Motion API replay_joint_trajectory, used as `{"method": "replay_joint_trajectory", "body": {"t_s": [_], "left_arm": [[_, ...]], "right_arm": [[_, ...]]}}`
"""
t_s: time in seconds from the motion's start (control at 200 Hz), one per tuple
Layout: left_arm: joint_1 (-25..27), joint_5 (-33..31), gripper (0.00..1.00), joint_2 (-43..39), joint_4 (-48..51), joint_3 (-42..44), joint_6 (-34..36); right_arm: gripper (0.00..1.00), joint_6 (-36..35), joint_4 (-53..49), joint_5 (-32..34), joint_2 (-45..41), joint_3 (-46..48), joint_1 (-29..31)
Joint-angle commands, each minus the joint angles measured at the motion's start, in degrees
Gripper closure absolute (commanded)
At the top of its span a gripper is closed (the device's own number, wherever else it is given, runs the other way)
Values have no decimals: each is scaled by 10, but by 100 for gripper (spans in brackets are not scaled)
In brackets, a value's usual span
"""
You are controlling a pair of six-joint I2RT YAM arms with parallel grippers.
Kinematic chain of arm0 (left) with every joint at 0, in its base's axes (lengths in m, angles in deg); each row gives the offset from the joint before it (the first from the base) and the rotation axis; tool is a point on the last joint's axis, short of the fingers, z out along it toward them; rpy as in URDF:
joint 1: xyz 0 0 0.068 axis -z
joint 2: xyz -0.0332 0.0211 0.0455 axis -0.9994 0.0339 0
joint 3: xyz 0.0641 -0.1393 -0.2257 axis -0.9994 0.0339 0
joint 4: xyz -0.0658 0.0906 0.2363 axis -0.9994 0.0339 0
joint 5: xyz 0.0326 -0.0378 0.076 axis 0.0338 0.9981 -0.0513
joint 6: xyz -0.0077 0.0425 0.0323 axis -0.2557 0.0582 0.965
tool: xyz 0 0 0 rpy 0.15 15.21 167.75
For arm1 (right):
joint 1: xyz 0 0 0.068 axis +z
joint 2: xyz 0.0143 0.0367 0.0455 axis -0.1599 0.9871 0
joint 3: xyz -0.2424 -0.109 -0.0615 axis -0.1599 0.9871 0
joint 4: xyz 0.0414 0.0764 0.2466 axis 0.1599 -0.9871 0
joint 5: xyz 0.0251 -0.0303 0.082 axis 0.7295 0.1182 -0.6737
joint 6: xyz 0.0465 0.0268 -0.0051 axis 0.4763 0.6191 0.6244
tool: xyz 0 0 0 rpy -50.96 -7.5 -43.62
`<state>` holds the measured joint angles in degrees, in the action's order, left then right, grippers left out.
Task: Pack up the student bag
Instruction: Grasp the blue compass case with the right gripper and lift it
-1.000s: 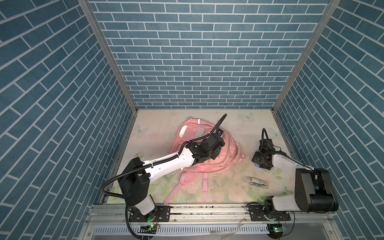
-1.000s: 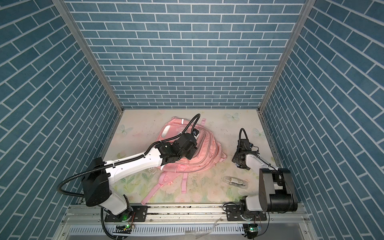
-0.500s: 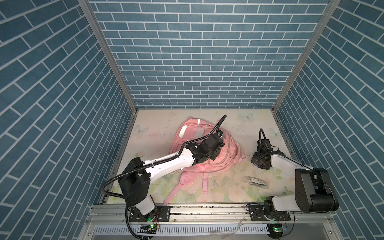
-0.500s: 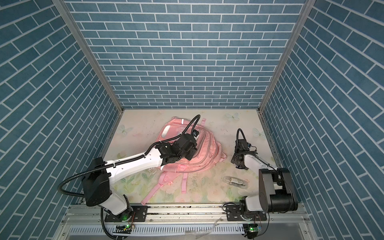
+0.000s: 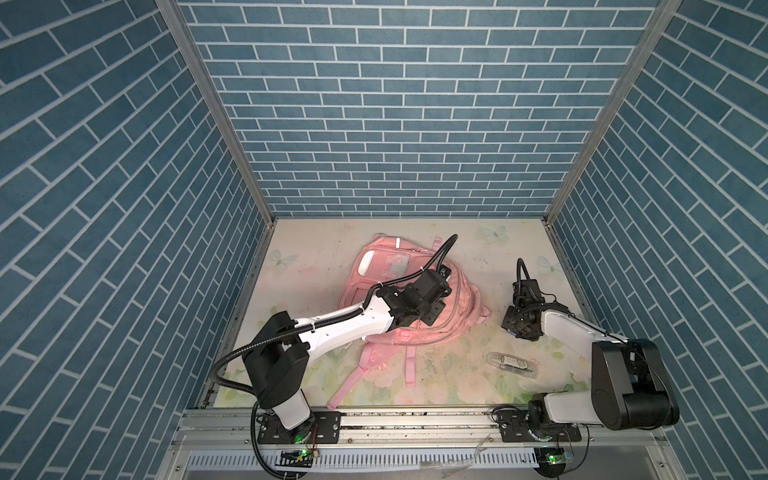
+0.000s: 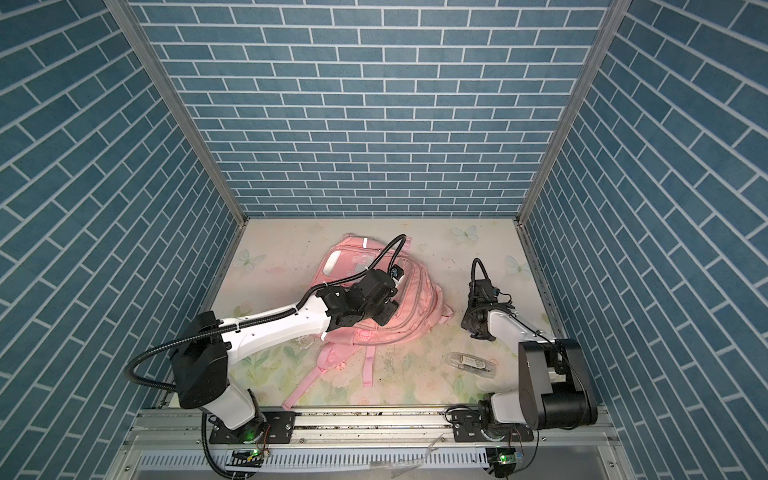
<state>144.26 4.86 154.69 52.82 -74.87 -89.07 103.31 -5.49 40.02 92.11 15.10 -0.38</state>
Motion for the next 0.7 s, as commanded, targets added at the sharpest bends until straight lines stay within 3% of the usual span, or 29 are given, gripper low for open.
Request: {"method": "replay_joint_trajectory", "body": {"t_s": [0.0, 0.215, 0.455, 0.535, 0.695], "left_arm": [[12, 0, 43, 13, 18, -23, -3], [12, -76, 43, 43, 54, -49, -49], [21, -57, 42, 24, 41, -63, -67], [27, -57, 32, 9, 38, -65, -76], [31, -54, 31, 15, 29, -68, -76]], "right_arm": [[48, 15, -68, -28, -16, -2, 6], [51, 14, -72, -41, -40, -20, 15], [52, 18, -62, -46, -46, -7, 21], [52, 19, -63, -41, -56, -8, 24], [52, 17, -64, -40, -72, -18, 29]]}}
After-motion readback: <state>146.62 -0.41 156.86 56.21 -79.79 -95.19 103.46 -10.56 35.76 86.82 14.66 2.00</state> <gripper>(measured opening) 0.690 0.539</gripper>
